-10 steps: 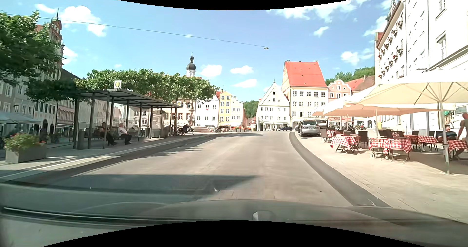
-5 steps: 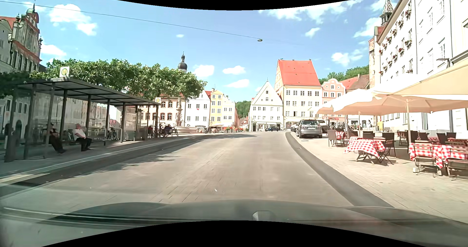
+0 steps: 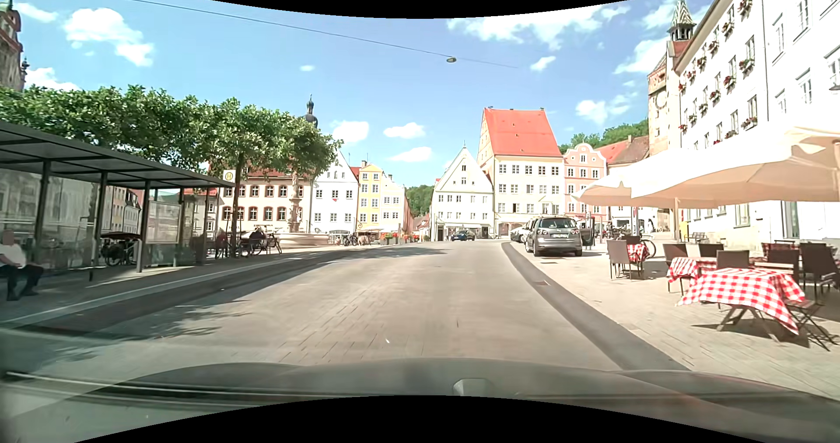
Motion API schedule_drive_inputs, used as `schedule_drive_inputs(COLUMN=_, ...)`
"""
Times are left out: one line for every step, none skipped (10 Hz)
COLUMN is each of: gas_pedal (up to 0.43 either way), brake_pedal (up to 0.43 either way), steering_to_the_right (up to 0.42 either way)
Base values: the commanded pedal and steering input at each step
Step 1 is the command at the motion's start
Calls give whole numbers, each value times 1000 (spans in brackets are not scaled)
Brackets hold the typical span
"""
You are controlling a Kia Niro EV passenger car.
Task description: Follow the waypoints while adhering to traffic rules and regulations
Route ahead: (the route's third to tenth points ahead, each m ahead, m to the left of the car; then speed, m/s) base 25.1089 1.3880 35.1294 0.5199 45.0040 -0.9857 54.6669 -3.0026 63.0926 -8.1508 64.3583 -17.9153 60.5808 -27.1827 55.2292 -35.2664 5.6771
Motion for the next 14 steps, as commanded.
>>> schedule_drive_inputs(gas_pedal=87, brake_pedal=6, steering_to_the_right=55)
schedule_drive_inputs(gas_pedal=87, brake_pedal=6, steering_to_the_right=52)
schedule_drive_inputs(gas_pedal=87, brake_pedal=6, steering_to_the_right=49)
schedule_drive_inputs(gas_pedal=87, brake_pedal=6, steering_to_the_right=44)
schedule_drive_inputs(gas_pedal=87, brake_pedal=6, steering_to_the_right=38)
schedule_drive_inputs(gas_pedal=87, brake_pedal=6, steering_to_the_right=36)
schedule_drive_inputs(gas_pedal=87, brake_pedal=6, steering_to_the_right=34)
schedule_drive_inputs(gas_pedal=87, brake_pedal=6, steering_to_the_right=32)
schedule_drive_inputs(gas_pedal=157, brake_pedal=6, steering_to_the_right=32)
schedule_drive_inputs(gas_pedal=169, brake_pedal=6, steering_to_the_right=31)
schedule_drive_inputs(gas_pedal=169, brake_pedal=6, steering_to_the_right=29)
schedule_drive_inputs(gas_pedal=169, brake_pedal=6, steering_to_the_right=28)
schedule_drive_inputs(gas_pedal=169, brake_pedal=6, steering_to_the_right=28)
schedule_drive_inputs(gas_pedal=169, brake_pedal=6, steering_to_the_right=28)
